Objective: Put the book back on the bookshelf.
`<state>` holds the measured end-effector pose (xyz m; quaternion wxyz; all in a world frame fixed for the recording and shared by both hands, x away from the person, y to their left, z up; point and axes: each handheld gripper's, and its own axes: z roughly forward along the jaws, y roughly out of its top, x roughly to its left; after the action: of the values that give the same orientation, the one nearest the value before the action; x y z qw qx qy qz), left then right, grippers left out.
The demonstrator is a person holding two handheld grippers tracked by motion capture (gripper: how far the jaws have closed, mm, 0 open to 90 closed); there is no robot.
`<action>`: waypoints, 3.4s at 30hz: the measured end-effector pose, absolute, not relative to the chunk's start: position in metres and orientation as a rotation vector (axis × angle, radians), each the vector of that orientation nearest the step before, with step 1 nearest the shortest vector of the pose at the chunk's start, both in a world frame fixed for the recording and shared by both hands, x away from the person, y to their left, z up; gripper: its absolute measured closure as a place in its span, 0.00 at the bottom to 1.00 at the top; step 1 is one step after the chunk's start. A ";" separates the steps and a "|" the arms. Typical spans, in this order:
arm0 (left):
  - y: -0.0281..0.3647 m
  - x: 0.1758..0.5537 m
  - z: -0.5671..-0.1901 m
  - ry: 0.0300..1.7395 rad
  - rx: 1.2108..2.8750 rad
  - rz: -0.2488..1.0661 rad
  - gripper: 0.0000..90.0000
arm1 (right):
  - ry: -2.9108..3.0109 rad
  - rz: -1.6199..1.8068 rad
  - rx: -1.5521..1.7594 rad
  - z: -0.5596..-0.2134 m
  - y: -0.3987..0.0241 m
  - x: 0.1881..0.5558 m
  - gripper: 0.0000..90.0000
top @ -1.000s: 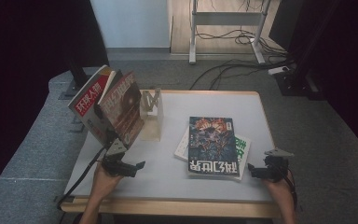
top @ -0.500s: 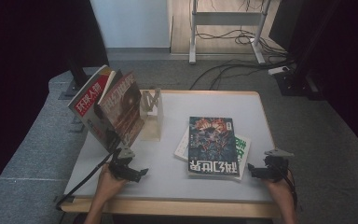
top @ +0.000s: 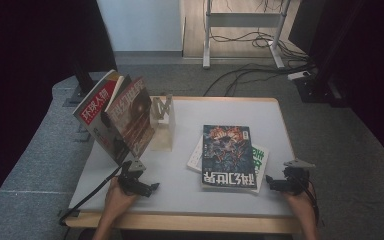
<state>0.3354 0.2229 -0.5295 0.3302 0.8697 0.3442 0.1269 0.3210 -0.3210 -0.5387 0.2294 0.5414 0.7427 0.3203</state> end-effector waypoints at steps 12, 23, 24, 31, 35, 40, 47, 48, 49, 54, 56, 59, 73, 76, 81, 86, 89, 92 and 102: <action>0.223 0.335 -0.530 0.901 2.274 0.333 0.00 | 2.081 0.924 1.485 -0.534 -0.318 0.319 0.00; 0.223 0.335 -0.530 0.901 2.273 0.332 0.00 | 2.125 1.002 1.381 -0.507 -0.289 0.322 0.06; 0.223 0.335 -0.530 0.901 2.273 0.332 0.00 | 2.133 1.005 1.369 -0.506 -0.285 0.322 0.06; 0.223 0.335 -0.530 0.901 2.274 0.332 0.00 | 2.188 1.026 1.308 -0.499 -0.258 0.331 0.00; 0.223 0.335 -0.530 0.901 2.273 0.331 0.00 | 2.219 1.013 1.265 -0.495 -0.242 0.337 0.00; 0.223 0.335 -0.530 0.901 2.274 0.331 0.00 | 2.253 0.992 1.194 -0.491 -0.221 0.344 0.00; 0.223 0.335 -0.530 0.902 2.273 0.332 0.00 | 2.317 0.977 1.132 -0.490 -0.195 0.355 0.00; 0.223 0.335 -0.530 0.902 2.273 0.331 0.00 | 2.321 0.970 1.128 -0.491 -0.191 0.356 0.00; 0.223 0.335 -0.530 0.902 2.273 0.331 0.00 | 2.324 0.966 1.127 -0.491 -0.188 0.358 0.00; 0.223 0.335 -0.530 0.902 2.273 0.331 0.00 | 2.333 0.968 1.135 -0.491 -0.174 0.366 0.00; 0.223 0.335 -0.530 0.902 2.273 0.331 0.00 | 2.340 0.963 1.131 -0.491 -0.167 0.368 0.00; 0.223 0.335 -0.530 0.902 2.273 0.331 0.00 | 2.348 0.959 1.119 -0.489 -0.158 0.371 0.00; 0.223 0.335 -0.530 0.903 2.272 0.330 0.00 | 2.357 0.914 1.126 -0.497 -0.116 0.386 0.00; 0.223 0.335 -0.530 0.903 2.272 0.330 0.00 | 2.357 0.900 1.126 -0.499 -0.107 0.388 0.00; 0.223 0.335 -0.530 0.904 2.272 0.330 0.00 | 2.346 0.862 1.128 -0.503 -0.097 0.390 0.00; 0.223 0.335 -0.530 0.904 2.272 0.330 0.00 | 2.328 0.842 1.166 -0.508 -0.095 0.393 0.00; 0.223 0.335 -0.530 0.904 2.272 0.330 0.00 | 2.323 0.867 1.172 -0.510 -0.097 0.392 0.00; 0.223 0.335 -0.530 0.905 2.271 0.330 0.00 | 2.312 0.882 1.175 -0.511 -0.098 0.391 0.00; 0.223 0.335 -0.530 0.906 2.271 0.331 0.00 | 2.317 0.888 1.161 -0.512 -0.110 0.382 0.00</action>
<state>0.3349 0.2230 -0.5297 0.3309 0.8686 0.3466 0.1265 0.3817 -0.1102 -0.5119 0.1998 0.4154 0.8286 0.3176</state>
